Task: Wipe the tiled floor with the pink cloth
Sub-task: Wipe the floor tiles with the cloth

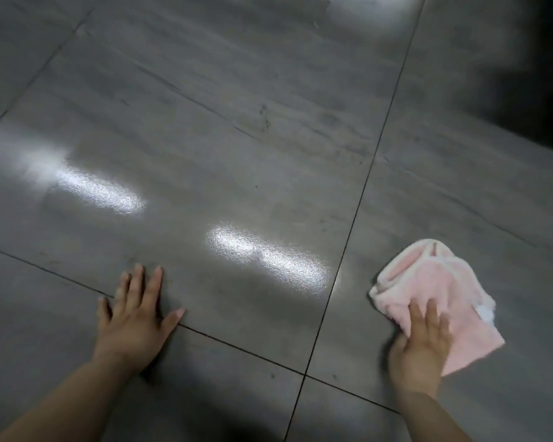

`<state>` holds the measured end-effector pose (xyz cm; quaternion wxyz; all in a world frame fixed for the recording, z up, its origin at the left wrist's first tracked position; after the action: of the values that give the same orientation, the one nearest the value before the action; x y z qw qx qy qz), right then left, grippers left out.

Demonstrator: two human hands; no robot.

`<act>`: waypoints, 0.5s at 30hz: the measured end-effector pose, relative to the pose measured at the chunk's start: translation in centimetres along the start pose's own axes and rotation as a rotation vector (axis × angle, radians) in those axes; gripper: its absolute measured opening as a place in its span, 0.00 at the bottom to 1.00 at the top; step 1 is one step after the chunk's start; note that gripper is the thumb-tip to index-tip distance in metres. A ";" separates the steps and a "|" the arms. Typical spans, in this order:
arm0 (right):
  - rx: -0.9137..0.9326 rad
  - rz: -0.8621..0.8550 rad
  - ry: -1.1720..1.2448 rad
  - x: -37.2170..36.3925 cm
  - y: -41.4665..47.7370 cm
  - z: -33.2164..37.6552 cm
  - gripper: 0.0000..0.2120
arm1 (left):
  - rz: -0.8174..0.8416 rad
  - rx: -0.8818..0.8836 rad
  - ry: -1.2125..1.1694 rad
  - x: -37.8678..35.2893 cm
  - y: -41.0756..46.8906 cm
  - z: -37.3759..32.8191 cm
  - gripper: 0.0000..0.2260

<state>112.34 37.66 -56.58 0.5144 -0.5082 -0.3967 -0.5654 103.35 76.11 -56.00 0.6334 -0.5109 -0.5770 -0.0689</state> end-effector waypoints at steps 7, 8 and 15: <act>0.737 0.047 -0.132 -4.2 -9.1 17.4 0.35 | -0.159 -0.044 -0.127 0.8 0.8 -1.1 0.32; 0.824 0.089 -0.152 -4.7 -8.8 17.5 0.40 | -0.176 -0.064 -0.148 1.0 1.4 -1.6 0.35; 0.271 0.047 -0.035 0.4 11.7 5.8 0.30 | -0.142 0.005 -0.179 0.2 4.2 -2.8 0.41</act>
<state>124.89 41.44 -56.11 0.5846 -0.4529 -0.4663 -0.4855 108.16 76.13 -57.73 0.5741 -0.4713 -0.6663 -0.0661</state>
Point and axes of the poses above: each hand's wrist, its own y-axis towards the middle knuckle, its own x-axis out of the back of the hand, z = x × y, the point moved 6 cm from there along y, towards the middle knuckle, and after that the axes turned 2 degrees about -y, right-handed, at the moved point
